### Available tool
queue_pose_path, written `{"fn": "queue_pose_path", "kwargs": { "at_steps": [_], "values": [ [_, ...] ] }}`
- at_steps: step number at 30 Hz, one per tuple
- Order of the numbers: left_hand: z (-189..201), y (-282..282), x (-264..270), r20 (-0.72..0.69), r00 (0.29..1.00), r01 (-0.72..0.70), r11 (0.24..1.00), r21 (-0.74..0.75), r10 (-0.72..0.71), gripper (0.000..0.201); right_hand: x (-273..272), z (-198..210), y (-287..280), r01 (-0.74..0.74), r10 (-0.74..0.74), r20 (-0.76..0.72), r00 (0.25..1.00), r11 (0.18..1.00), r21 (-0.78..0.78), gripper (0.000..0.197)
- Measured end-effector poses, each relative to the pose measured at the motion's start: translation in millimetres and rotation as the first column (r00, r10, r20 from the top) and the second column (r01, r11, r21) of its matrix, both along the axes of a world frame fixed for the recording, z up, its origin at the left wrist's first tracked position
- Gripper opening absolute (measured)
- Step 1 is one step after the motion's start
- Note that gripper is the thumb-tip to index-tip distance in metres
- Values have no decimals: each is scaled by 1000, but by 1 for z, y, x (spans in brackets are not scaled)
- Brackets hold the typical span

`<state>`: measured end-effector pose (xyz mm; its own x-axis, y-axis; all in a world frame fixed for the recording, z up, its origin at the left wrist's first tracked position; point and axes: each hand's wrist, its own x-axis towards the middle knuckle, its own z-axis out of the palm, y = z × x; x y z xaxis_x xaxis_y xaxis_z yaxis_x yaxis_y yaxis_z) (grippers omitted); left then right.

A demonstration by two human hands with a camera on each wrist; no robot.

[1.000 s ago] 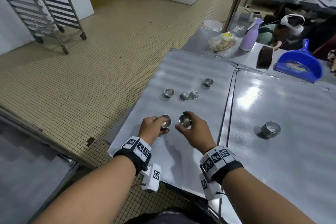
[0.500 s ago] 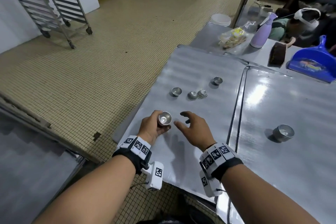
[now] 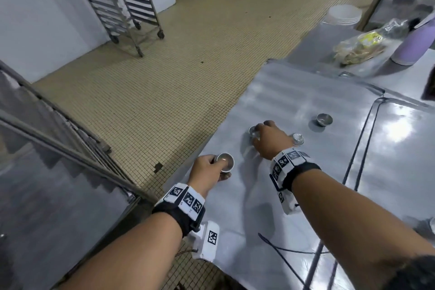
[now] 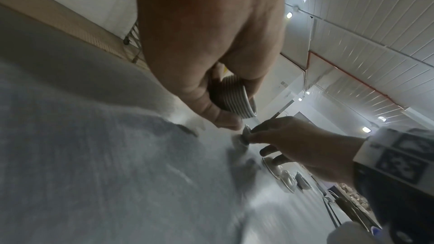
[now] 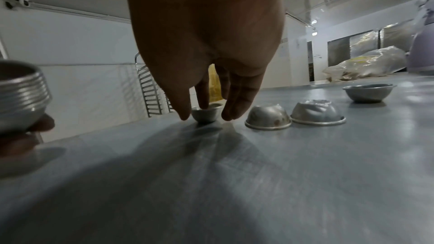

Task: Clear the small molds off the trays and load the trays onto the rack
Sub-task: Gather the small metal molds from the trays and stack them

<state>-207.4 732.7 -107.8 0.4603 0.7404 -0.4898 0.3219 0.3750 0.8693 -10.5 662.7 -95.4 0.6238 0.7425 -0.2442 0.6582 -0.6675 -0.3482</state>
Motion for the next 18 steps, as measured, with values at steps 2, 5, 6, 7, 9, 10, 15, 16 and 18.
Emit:
{"fn": "queue_pose_path", "kwargs": {
  "at_steps": [2,5,6,7,9,10,15,16,18],
  "values": [
    [2,3,1,-6,1000,-7,1000,10,7,18,1,-5,4,-31,32,2,999,999,-43,23],
    [2,3,3,-10,1000,-7,999,36,8,22,0,-8,1,-46,48,35,998,998,-34,12],
    [2,3,4,-13,1000,-8,999,42,8,21,-1,-9,-1,-59,60,35,998,998,-35,16],
    [2,2,5,-14,1000,-9,999,48,9,20,-2,-10,-2,-78,79,35,996,997,-29,20],
    [3,0,7,-17,1000,-12,999,53,13,19,-4,-11,-7,-79,79,27,997,997,-1,17],
    [4,-1,8,-18,1000,-10,998,56,11,17,-6,-10,-11,-60,60,15,998,998,16,11],
    [7,-2,17,-34,999,-6,998,66,8,13,-23,-17,-33,-30,32,-42,999,998,49,38],
    [8,-1,20,-37,999,-2,997,71,5,13,-27,-19,-38,-21,24,-45,999,999,49,35],
    [9,2,27,-43,999,15,996,84,-12,12,-35,-20,-48,2,2,-57,998,998,67,29]
  ]
}}
